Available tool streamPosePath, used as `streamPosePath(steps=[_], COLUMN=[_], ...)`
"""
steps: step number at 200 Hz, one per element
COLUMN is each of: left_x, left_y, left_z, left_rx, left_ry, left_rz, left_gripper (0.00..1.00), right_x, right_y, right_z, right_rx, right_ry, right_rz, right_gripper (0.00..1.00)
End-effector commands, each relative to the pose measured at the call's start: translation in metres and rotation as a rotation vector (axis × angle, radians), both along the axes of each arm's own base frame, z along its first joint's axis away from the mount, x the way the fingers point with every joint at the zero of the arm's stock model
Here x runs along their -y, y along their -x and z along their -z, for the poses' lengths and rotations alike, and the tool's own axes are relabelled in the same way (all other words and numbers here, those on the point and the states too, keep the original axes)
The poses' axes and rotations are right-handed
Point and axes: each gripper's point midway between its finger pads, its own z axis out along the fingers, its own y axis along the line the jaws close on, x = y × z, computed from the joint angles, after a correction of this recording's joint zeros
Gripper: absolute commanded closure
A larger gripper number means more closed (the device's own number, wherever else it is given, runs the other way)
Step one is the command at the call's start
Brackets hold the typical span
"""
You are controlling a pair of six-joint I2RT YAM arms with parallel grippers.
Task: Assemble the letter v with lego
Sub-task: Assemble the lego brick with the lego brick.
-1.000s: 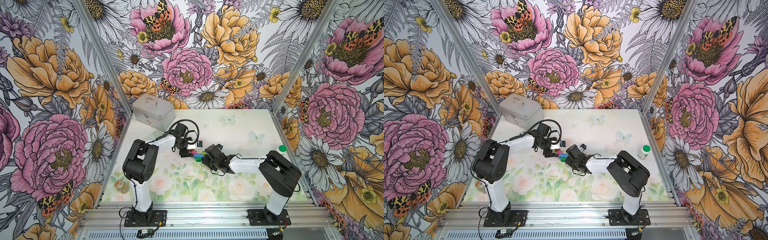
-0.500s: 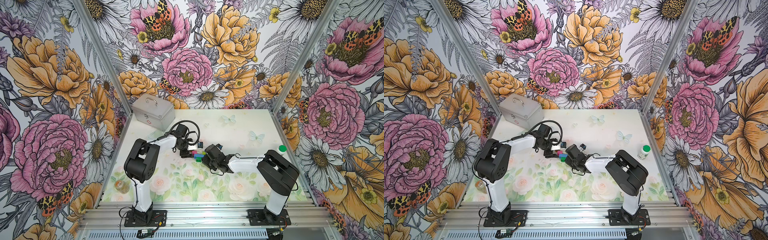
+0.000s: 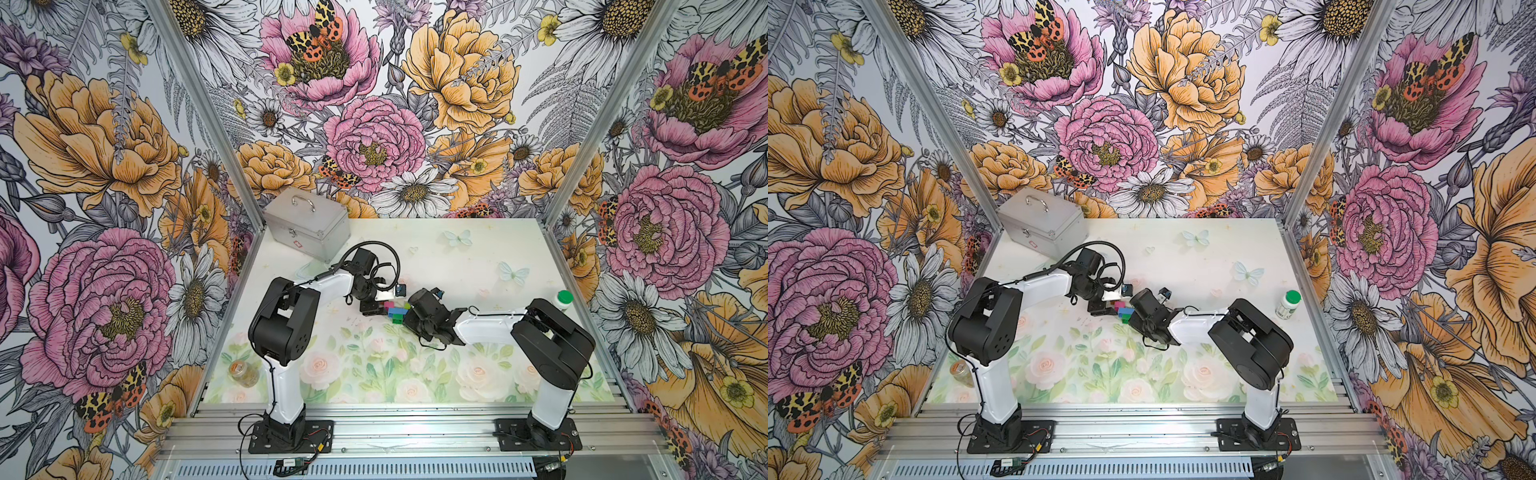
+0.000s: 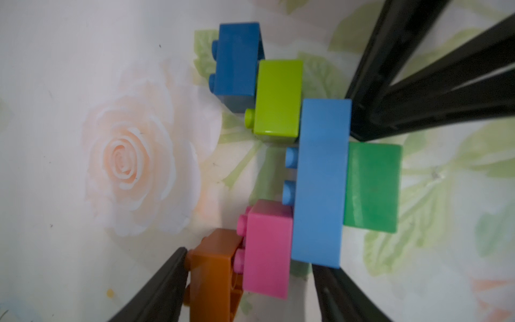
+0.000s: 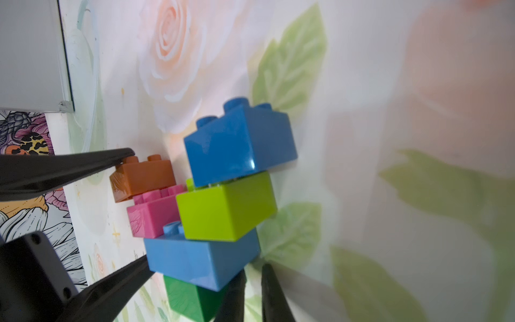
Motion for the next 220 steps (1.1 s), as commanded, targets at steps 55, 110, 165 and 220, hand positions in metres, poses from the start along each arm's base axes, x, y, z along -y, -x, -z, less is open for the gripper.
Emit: streamPosePath(steps=[55,110,165,220], left_x=[0.0035,0.0048,0.0055,0.0045], left_y=[0.0004,-0.0020,-0.0070,-0.0079], left_z=[0.0032,0.0016,0.0034,0.0016], left_rx=[-0.011,-0.009,-0.015,-0.018], left_ry=[-0.002,-0.001,-0.008,0.001], left_rz=[0.008,-0.001,-0.028,-0.038], left_gripper=[0.32,0.33,0.37,0.41], right_x=[0.0101,0.0075,0.0050,0.0056], right_y=[-0.0161,-0.0165,-0.0109,-0.0114], right_z=[0.0076,0.0069,0.0066,0.0067], right_rx=[-0.007,-0.006,-0.006,-0.006], right_ry=[0.029,0.027,0.026,0.027], right_rz=[0.031,0.027,0.029,0.044], right_gripper=[0.85,0.85,0.85,0.85])
